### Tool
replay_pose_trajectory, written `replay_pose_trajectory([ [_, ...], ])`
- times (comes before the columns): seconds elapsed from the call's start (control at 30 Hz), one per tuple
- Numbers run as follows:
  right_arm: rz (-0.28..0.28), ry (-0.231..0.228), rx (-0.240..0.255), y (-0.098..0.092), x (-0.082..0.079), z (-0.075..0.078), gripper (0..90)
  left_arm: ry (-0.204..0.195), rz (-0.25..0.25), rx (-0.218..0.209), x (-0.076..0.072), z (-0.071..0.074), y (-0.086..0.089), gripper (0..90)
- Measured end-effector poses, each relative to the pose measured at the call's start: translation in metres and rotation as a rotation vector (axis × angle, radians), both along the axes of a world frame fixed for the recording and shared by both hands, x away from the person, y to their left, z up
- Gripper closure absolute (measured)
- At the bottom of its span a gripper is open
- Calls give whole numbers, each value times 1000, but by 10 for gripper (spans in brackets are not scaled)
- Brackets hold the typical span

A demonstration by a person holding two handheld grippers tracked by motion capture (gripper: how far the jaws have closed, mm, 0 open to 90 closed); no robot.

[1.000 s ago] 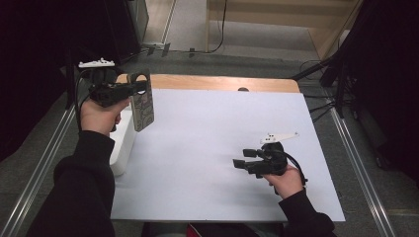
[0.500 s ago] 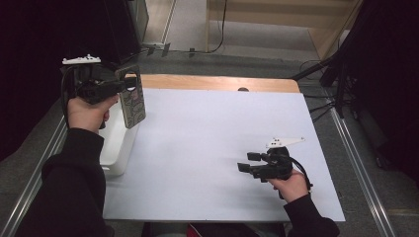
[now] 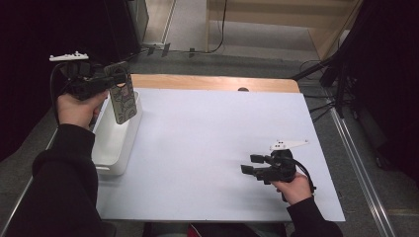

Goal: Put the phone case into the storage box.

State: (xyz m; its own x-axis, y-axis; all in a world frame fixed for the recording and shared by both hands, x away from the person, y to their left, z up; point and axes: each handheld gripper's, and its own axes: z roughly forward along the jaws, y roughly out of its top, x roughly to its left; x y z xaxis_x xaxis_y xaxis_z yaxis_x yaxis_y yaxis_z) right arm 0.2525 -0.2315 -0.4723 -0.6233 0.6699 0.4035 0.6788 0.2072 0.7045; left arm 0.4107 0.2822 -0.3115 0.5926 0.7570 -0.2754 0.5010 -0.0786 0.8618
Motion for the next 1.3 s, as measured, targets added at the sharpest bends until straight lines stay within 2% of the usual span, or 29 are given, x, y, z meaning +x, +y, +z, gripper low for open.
replay_pose_trajectory([
  [0.17,-4,-1,6,-2,-1,-1,321,-9,4,15,5,1,7,862],
  [0.33,-11,3,11,-4,-1,-2,320,-9,12,11,10,0,16,862],
  [0.8,-25,5,15,-8,-2,-4,321,-7,32,40,23,-11,32,862],
  [1.3,-25,3,15,-8,-1,-5,321,-2,21,55,40,-26,28,862],
])
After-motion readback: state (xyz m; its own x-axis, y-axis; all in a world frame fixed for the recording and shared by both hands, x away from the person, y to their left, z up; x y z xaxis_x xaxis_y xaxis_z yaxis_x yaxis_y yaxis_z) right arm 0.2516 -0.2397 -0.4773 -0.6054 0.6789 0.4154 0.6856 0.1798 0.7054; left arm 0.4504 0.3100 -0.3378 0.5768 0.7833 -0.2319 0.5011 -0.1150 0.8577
